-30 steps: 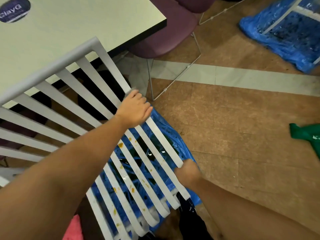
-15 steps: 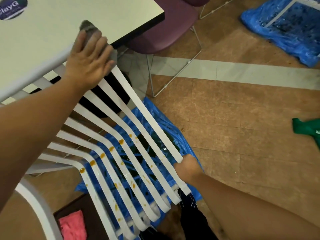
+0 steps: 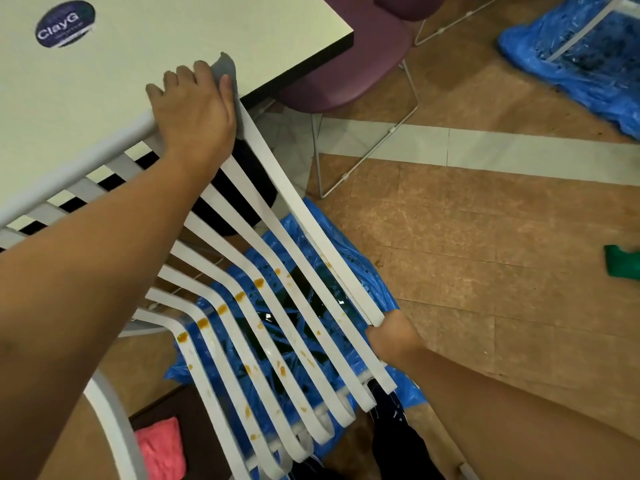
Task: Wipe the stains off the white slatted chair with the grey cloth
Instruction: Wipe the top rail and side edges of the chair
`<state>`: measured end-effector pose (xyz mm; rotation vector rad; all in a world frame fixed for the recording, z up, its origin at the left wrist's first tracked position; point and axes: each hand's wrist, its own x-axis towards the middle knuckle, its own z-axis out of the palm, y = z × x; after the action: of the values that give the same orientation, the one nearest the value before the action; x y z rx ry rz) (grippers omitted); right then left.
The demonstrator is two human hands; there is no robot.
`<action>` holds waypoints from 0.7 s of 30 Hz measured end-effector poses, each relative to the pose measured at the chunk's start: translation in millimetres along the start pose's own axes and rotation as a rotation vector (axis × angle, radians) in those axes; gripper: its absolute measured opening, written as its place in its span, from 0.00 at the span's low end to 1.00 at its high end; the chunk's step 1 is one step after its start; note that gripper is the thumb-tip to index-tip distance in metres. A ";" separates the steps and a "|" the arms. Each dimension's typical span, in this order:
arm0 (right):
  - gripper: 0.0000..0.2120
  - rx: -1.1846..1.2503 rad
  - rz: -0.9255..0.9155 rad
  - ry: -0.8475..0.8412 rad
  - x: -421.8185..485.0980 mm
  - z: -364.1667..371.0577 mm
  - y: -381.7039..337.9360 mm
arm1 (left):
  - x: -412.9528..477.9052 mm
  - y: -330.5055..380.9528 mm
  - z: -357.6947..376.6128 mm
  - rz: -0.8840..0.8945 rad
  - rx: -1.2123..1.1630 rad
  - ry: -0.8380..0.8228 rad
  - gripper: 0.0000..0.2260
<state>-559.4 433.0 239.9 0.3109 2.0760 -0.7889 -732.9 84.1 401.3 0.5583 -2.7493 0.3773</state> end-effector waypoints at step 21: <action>0.04 -0.143 -0.149 -0.043 1.1 0.2 -3.1 | -278.9 156.0 46.7 0.764 -0.624 -0.349 0.17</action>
<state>-561.4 430.5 240.2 0.0609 2.1197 -0.7231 -564.7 301.1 231.2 -0.6524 -3.0699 -0.4699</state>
